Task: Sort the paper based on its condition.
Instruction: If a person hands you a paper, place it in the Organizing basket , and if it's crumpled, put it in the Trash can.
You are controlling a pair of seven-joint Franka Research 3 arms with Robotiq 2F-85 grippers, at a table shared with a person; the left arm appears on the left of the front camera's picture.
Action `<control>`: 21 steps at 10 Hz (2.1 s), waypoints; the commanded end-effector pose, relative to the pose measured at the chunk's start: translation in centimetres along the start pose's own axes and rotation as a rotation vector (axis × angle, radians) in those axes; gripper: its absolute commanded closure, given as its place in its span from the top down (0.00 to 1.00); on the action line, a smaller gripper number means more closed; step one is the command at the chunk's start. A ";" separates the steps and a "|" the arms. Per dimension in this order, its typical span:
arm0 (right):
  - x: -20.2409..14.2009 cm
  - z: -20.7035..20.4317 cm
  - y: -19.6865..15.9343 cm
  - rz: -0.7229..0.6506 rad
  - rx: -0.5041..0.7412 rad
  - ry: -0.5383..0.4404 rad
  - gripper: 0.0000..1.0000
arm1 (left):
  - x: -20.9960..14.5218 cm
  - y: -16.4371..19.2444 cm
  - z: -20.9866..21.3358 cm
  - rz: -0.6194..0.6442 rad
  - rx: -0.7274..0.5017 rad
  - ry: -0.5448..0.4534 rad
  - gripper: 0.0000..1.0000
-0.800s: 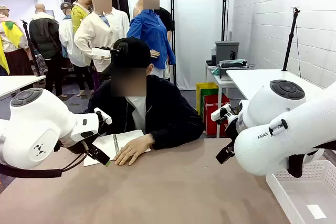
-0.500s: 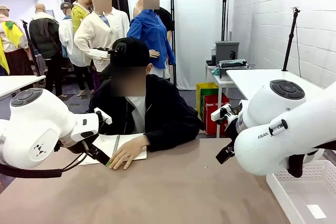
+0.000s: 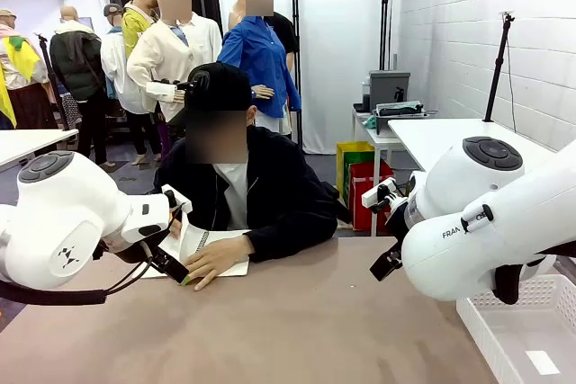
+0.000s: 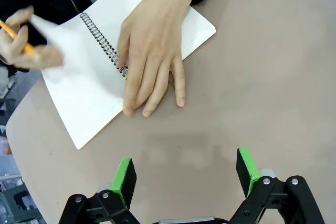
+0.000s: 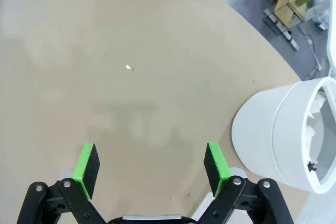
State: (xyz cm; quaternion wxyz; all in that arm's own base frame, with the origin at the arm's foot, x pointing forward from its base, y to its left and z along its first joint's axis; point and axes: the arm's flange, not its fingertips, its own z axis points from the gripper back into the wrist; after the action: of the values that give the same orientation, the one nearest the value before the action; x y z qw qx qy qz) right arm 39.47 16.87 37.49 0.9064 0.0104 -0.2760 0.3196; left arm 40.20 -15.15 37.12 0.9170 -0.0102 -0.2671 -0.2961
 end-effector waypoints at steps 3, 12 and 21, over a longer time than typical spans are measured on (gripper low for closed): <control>0.0 0.0 0.0 -0.001 0.000 0.000 1.00 | 0.0 0.1 0.0 0.002 0.001 0.000 1.00; 1.8 1.3 2.1 -0.078 0.109 0.051 1.00 | 0.9 -2.1 3.0 0.027 -0.037 0.012 1.00; 8.2 11.6 4.0 -0.042 0.112 0.038 1.00 | 3.9 -4.2 14.7 0.042 -0.120 -0.022 1.00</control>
State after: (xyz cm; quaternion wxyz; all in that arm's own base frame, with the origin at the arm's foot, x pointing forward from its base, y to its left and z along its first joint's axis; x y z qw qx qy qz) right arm 36.78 22.97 50.22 0.9170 0.0538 -0.2423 0.3121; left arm 33.54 -18.53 50.31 0.9223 -0.0625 -0.2582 -0.2806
